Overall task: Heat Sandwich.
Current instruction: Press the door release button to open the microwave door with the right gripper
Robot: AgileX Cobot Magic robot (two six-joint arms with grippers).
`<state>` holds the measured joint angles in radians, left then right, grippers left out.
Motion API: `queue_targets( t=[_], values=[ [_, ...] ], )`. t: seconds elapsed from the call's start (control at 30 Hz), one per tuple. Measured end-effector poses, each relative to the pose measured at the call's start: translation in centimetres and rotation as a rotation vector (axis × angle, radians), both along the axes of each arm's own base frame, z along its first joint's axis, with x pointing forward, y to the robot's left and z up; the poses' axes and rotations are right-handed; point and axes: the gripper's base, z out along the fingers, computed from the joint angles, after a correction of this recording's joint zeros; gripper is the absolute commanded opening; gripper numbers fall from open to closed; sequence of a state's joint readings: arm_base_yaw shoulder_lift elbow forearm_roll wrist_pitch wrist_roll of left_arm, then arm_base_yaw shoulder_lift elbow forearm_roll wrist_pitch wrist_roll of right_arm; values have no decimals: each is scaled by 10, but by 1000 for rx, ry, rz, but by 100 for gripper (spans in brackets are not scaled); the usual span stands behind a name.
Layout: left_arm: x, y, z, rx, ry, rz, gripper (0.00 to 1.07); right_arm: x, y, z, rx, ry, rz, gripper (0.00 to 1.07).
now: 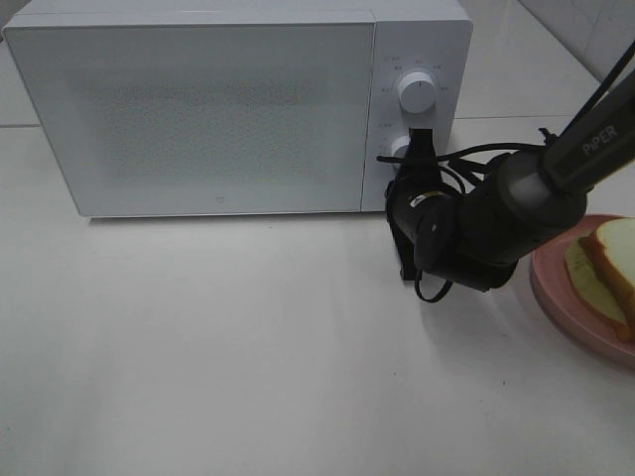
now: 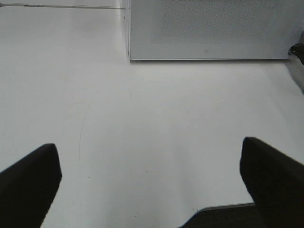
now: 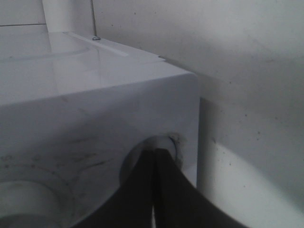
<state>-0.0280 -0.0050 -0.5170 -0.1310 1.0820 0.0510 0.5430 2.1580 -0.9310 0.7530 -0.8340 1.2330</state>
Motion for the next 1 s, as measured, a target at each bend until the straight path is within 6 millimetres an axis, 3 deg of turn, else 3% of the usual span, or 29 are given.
queue_targets(
  t=[0.37, 1.0],
  values=[
    [0, 0, 0, 0, 0, 0, 97, 12, 3, -5, 7, 23, -37, 0],
    [0, 0, 0, 0, 0, 0, 97, 11, 5, -3, 9, 39, -25, 0]
  ],
)
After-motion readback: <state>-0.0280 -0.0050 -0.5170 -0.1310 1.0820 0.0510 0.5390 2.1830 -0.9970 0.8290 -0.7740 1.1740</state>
